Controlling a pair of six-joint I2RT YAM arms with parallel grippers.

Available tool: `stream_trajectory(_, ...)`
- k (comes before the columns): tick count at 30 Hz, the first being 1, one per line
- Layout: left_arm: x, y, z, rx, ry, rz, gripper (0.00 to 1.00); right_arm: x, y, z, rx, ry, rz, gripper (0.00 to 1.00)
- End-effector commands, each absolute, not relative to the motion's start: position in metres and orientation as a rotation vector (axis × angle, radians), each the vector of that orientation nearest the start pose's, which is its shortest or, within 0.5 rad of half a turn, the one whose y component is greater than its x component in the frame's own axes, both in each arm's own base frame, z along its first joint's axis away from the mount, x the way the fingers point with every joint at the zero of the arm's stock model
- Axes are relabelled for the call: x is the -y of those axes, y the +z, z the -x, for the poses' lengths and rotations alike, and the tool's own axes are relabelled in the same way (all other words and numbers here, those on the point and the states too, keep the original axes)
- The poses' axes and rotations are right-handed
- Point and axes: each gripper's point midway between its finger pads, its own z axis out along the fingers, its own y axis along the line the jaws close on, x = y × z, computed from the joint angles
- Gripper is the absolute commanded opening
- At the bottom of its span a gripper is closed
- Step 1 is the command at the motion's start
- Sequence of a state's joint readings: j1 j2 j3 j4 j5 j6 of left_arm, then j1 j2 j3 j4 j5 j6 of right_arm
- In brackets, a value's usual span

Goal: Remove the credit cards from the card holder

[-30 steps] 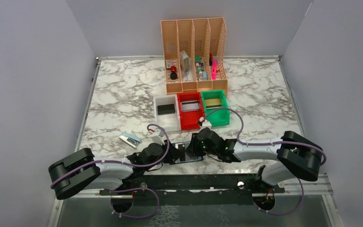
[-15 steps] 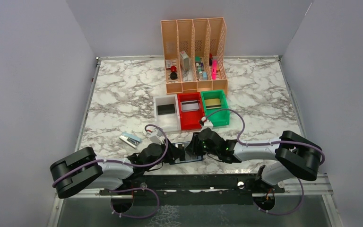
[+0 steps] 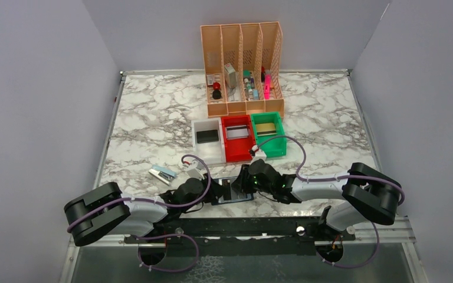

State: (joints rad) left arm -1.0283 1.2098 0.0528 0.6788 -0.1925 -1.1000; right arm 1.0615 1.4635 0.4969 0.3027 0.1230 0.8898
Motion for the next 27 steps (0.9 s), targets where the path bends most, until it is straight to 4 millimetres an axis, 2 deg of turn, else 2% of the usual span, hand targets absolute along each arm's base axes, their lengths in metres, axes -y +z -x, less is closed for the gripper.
stream_trajectory(1,0.252,0.009,-0.135,-2.329,-1.027,0.099,0.22,-0.297,-0.014,-0.139,-2.576,0.763,0.193,0.31)
stream_trajectory(9,0.257,0.022,-0.135,-2.281,-1.068,0.030,0.11,-0.295,-0.014,-0.140,-2.574,0.749,0.187,0.30)
stream_trajectory(13,0.258,0.027,-0.135,-2.259,-1.080,0.002,0.01,-0.294,-0.015,-0.140,-2.574,0.743,0.183,0.31)
stream_trajectory(21,0.248,0.033,-0.136,-2.210,-1.096,0.044,0.00,-0.282,-0.006,-0.144,-2.530,0.723,0.139,0.33)
stream_trajectory(27,0.236,0.034,-0.139,-2.206,-1.035,0.082,0.00,-0.276,-0.002,-0.146,-2.513,0.703,0.115,0.34)
